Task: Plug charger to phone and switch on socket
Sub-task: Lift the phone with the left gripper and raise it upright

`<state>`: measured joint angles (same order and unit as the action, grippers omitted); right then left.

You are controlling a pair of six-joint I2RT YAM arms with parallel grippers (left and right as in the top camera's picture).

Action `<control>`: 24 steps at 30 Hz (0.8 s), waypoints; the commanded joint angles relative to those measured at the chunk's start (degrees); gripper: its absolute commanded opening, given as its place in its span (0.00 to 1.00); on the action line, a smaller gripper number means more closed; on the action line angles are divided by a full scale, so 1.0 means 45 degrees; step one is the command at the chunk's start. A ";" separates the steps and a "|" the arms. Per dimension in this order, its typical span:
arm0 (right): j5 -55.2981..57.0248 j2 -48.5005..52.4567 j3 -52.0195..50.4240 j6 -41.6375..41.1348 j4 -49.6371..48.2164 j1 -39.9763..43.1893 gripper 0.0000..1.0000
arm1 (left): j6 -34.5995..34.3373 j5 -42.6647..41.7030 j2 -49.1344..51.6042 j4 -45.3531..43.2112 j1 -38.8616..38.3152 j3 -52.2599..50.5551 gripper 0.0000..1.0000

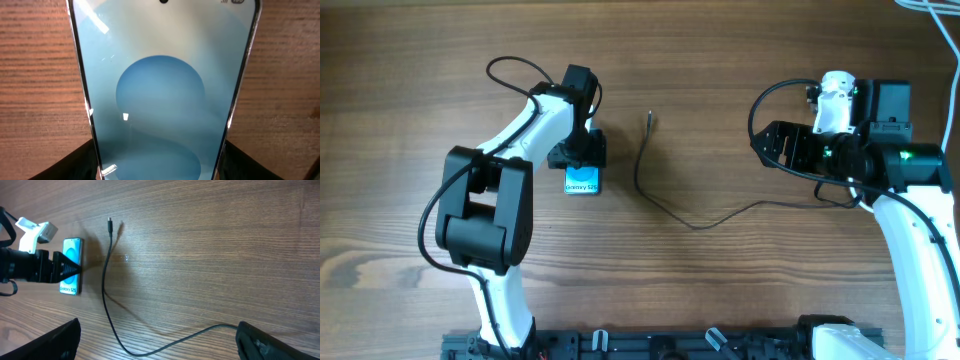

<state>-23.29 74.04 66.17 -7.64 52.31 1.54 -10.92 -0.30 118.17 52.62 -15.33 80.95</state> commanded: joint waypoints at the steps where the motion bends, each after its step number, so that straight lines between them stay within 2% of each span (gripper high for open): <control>1: 0.0180 0.0097 0.0291 -0.0010 0.0019 -0.0019 1.00 | -0.0136 -0.0146 -0.0792 0.0369 -0.0068 0.0646 0.66; 5: 0.0180 0.0097 0.0291 -0.0010 0.0019 -0.0019 1.00 | -0.0656 -0.0141 -0.1331 0.0549 -0.0058 0.1209 0.65; 9: 0.0180 0.0097 0.0291 -0.0005 0.0005 -0.0019 1.00 | -0.1452 -0.0151 -0.1744 0.0559 -0.0044 0.1209 0.57; 14: 0.0180 0.0097 0.0291 -0.0010 0.0005 -0.0019 1.00 | -0.2827 -0.0384 -0.1846 0.0544 -0.0034 0.1209 0.37; 17: 0.0180 0.0097 0.0291 -0.0005 0.0000 -0.0019 1.00 | -0.2846 -0.0889 -0.1851 0.0544 -0.0034 0.1209 0.32; 21: 0.0180 0.0097 0.0291 -0.0010 0.0005 -0.0019 1.00 | -0.3628 -0.1039 -0.1855 0.0544 -0.0034 0.1209 0.22; 24: 0.0180 0.0097 0.0291 -0.0010 0.0000 -0.0019 0.99 | -0.3798 -0.1520 -0.1855 0.0515 -0.0029 0.1209 0.04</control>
<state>-23.29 74.04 66.19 -7.64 52.29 1.54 -25.58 -4.21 112.16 55.07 -15.33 85.14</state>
